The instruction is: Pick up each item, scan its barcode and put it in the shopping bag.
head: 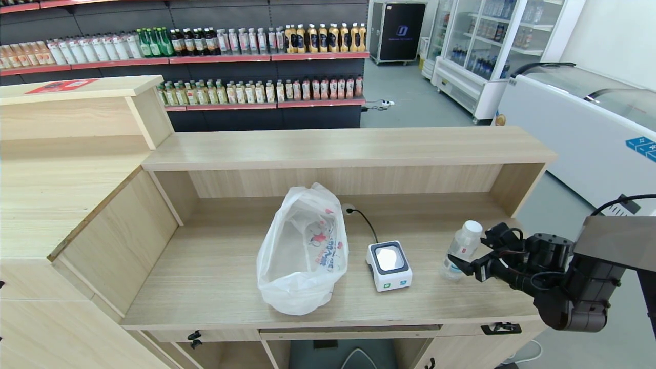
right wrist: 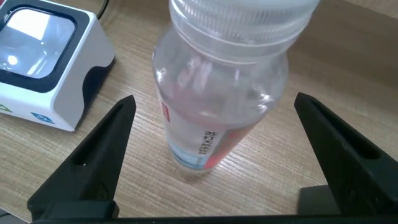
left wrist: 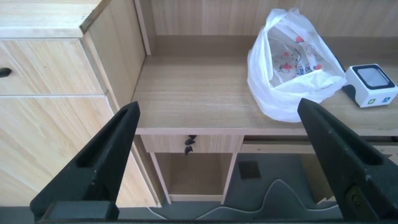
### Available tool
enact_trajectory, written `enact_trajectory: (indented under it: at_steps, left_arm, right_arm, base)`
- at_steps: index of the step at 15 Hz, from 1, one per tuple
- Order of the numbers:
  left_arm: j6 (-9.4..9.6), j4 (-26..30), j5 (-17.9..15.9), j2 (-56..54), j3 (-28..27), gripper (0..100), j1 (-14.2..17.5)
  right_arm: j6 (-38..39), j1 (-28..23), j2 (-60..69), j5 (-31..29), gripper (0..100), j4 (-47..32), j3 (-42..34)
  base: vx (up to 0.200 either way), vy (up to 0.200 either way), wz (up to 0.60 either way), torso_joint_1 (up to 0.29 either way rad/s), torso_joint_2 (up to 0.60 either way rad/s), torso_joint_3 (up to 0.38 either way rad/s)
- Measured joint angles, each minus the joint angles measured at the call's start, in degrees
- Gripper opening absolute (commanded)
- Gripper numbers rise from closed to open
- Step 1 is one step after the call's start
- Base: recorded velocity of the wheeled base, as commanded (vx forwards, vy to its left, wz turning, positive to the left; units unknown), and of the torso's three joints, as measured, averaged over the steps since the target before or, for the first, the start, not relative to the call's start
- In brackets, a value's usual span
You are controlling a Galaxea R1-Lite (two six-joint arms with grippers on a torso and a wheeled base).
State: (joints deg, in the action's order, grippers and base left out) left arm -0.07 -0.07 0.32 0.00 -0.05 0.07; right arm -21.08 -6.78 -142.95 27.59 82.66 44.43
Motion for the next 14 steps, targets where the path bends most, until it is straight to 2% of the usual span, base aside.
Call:
enact_trajectory:
  at_steps: [14]
  left_arm:
    - [0.00,0.0,0.0,0.0,0.0,100,0.0]
  right_arm:
    - [0.0,1.7,-4.1,0.8,100,-0.9,6.4]
  base:
    - [0.000,0.000,0.00,0.000,0.00,0.000]
